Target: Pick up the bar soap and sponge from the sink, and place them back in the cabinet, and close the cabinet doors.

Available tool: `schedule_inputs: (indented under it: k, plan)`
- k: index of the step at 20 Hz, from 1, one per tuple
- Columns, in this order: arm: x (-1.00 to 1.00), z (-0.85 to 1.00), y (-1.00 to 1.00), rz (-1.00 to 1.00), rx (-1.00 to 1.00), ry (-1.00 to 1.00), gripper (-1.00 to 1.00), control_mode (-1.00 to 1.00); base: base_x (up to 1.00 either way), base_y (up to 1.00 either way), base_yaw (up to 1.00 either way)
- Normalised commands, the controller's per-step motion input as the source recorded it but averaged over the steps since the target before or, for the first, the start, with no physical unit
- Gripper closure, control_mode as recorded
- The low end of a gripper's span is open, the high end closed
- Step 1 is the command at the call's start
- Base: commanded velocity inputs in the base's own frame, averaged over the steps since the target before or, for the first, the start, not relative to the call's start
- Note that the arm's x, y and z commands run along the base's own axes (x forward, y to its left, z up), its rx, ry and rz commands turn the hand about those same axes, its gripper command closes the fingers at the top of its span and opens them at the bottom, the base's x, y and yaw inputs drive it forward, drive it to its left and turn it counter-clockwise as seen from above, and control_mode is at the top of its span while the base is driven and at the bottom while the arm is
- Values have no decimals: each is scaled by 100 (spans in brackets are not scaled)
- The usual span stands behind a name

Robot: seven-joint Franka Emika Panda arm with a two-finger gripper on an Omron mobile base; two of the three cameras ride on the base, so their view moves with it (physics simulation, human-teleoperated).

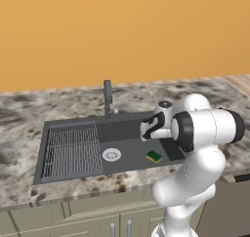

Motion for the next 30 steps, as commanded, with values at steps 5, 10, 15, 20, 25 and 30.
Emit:
schedule_inputs:
  k: [5, 10, 15, 20, 25, 30]
  plan:
    - [0, -10, 0, 0, 0, 0, -100, -100, 0, 0, 0]
    - [0, -11, 0, 0, 0, 0, -100, -100, 0, 0, 0]
    - [0, -16, 0, 0, 0, 0, -100, -100, 0, 0, 0]
    - [0, -14, 0, 0, 0, 0, -100, -100, 0, 0, 0]
    - [0, -18, -1, 1, 0, 0, -100, -100, 0, 0, 0]
    - [0, -15, 0, 0, 0, 0, -100, -100, 0, 0, 0]
